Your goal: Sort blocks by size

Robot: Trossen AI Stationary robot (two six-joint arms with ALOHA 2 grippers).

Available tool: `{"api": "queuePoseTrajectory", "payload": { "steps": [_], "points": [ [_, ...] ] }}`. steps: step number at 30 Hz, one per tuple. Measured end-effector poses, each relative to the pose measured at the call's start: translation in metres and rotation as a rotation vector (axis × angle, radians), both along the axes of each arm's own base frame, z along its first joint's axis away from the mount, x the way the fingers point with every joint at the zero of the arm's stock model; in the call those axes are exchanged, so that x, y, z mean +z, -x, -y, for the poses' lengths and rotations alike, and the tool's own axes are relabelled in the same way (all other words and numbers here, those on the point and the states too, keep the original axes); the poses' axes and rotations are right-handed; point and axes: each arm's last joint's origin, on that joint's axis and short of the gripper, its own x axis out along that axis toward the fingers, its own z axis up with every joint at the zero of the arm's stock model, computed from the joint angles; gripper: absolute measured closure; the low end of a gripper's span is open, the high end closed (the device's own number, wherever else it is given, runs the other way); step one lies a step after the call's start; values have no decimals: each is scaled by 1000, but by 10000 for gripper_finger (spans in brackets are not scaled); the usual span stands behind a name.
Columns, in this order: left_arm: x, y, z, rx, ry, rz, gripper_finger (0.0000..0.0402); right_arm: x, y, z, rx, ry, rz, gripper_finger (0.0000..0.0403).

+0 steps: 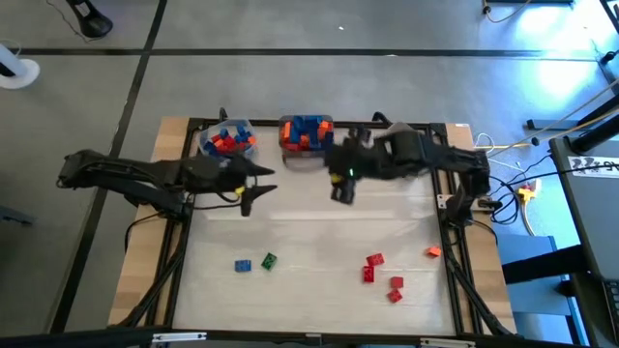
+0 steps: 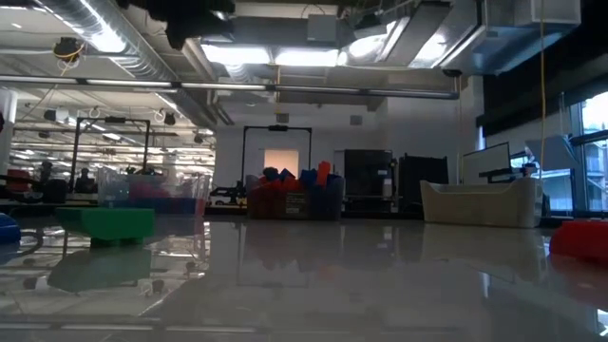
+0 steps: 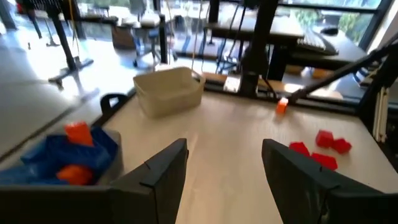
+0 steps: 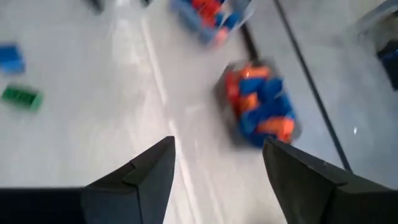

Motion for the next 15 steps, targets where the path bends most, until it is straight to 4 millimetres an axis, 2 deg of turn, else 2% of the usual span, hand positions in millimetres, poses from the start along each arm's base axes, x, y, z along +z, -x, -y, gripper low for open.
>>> {"api": "queuePoseTrajectory", "payload": {
  "steps": [5,10,15],
  "points": [
    [-20,-21,5,-8,31,-93,205,-11,18,-41,13,-40,-140,163],
    [-42,-47,15,-36,39,-139,205,-29,27,-83,42,-74,-185,163],
    [-60,-66,23,-61,24,-165,205,-52,44,-112,13,-97,-242,163]
  ]
}}
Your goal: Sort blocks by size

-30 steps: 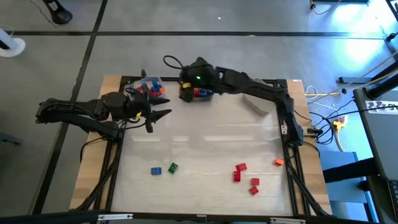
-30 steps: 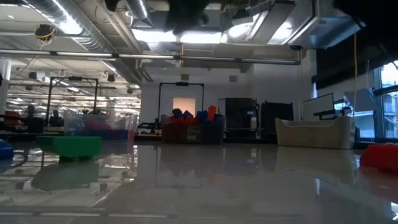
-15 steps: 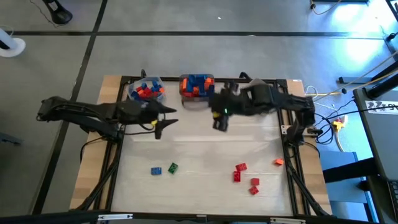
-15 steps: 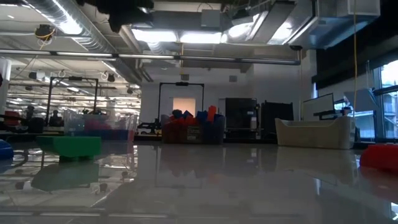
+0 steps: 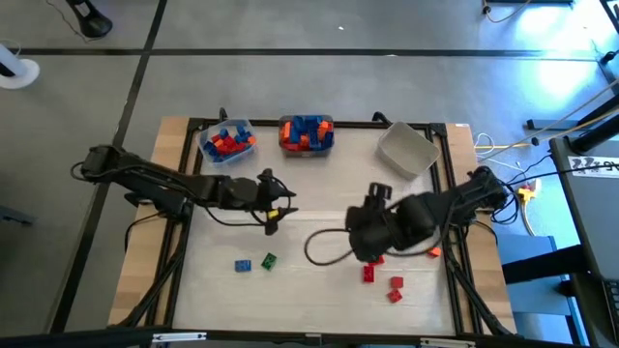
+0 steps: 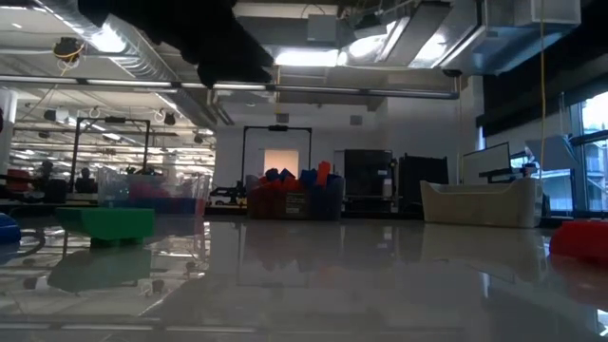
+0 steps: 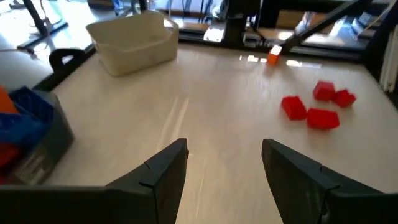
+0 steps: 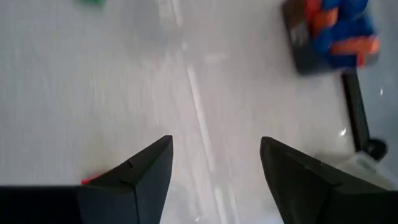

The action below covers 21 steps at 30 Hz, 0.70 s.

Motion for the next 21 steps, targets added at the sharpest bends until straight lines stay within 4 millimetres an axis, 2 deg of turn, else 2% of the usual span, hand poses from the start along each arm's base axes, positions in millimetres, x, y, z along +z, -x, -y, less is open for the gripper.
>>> {"api": "queuePoseTrajectory", "payload": {
  "steps": [4,12,16,21],
  "points": [
    [-9,-8,2,3,12,-10,205,-20,24,-9,-73,-13,-45,163],
    [-9,-10,5,1,25,11,205,-57,82,-27,-246,-135,-93,163],
    [-5,-12,6,-6,25,55,205,-79,98,-43,-350,-192,-116,163],
    [-5,-12,6,-2,38,59,205,-107,104,-67,-438,-344,-90,163]
  ]
}}
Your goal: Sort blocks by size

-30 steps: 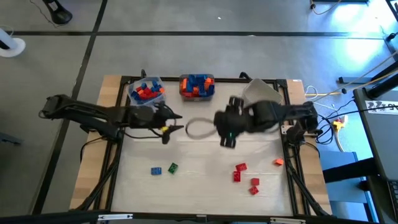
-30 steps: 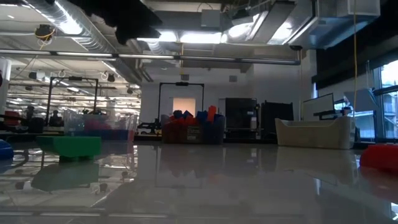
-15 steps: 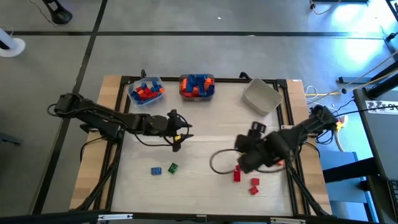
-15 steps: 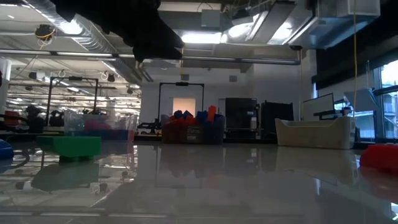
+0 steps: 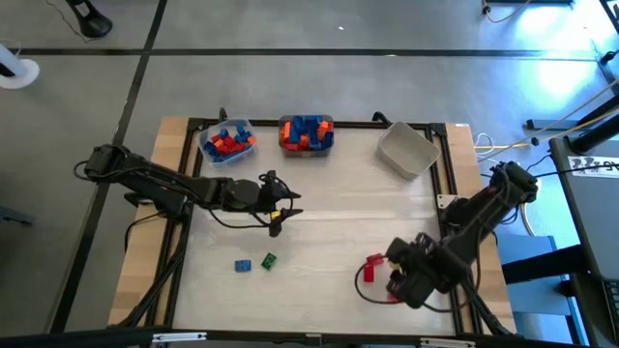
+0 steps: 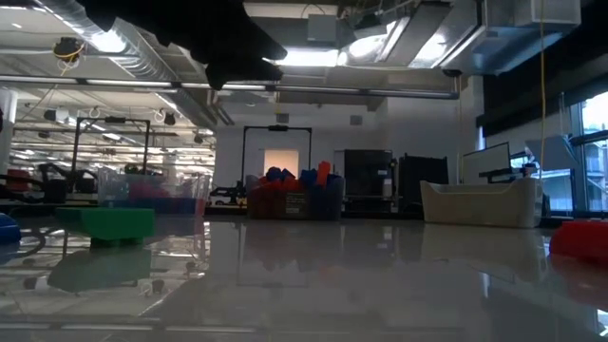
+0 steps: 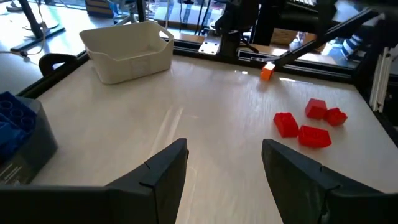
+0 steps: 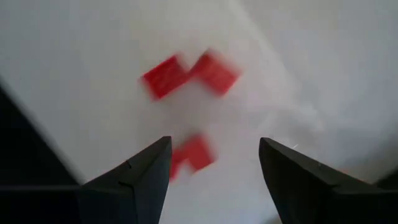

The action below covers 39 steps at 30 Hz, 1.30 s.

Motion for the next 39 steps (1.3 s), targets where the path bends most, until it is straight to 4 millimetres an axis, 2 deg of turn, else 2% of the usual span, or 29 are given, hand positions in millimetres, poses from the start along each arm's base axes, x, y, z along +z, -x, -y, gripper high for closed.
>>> {"api": "queuePoseTrajectory", "payload": {
  "steps": [5,8,17,21,28,39],
  "points": [
    [0,0,3,-13,-7,0,205,-20,-2,-17,-38,-221,-6,163],
    [0,1,5,-20,-7,0,205,-30,-5,-22,-123,-308,3,163],
    [0,1,5,-27,-22,-2,205,-69,-12,-42,-222,-401,-177,165],
    [0,0,5,-27,-21,1,205,-82,-16,-49,-261,-419,-239,165],
    [0,1,5,-29,-28,0,205,-101,-19,-51,-281,-355,-261,165],
    [1,0,5,-31,-32,4,205,-119,-18,-48,-298,-264,-274,165]
  ]
}}
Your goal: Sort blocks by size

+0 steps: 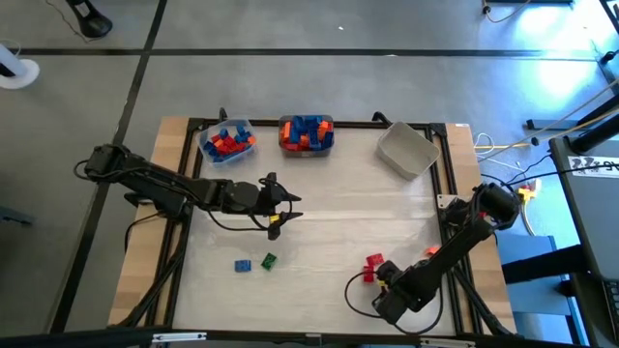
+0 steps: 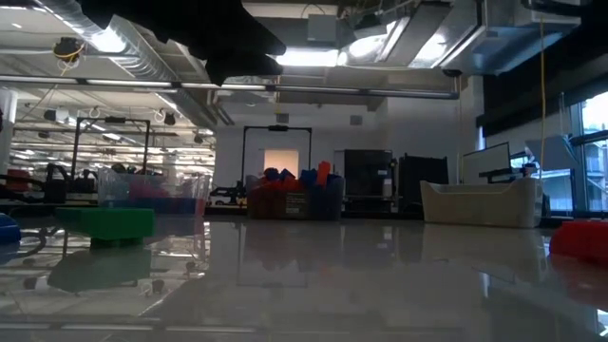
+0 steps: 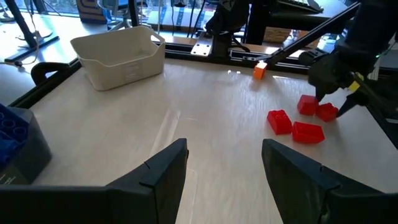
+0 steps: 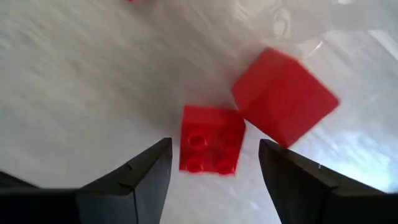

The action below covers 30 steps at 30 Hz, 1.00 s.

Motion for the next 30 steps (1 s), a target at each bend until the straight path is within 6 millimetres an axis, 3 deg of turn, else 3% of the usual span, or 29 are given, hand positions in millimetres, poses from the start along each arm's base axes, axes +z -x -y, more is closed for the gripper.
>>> {"api": "queuePoseTrajectory", "payload": {
  "steps": [7,14,19,24,30],
  "points": [
    [0,0,0,0,1,0,205,-15,2,2,-1,-26,42,172],
    [0,0,0,0,1,1,205,-17,4,4,43,-43,21,266],
    [0,0,0,0,2,2,205,-13,2,1,118,-76,23,268],
    [0,0,0,-1,2,2,205,3,-7,-8,179,-159,38,265],
    [12,8,4,-19,9,43,205,42,-35,-6,246,-135,162,254]
  ]
}}
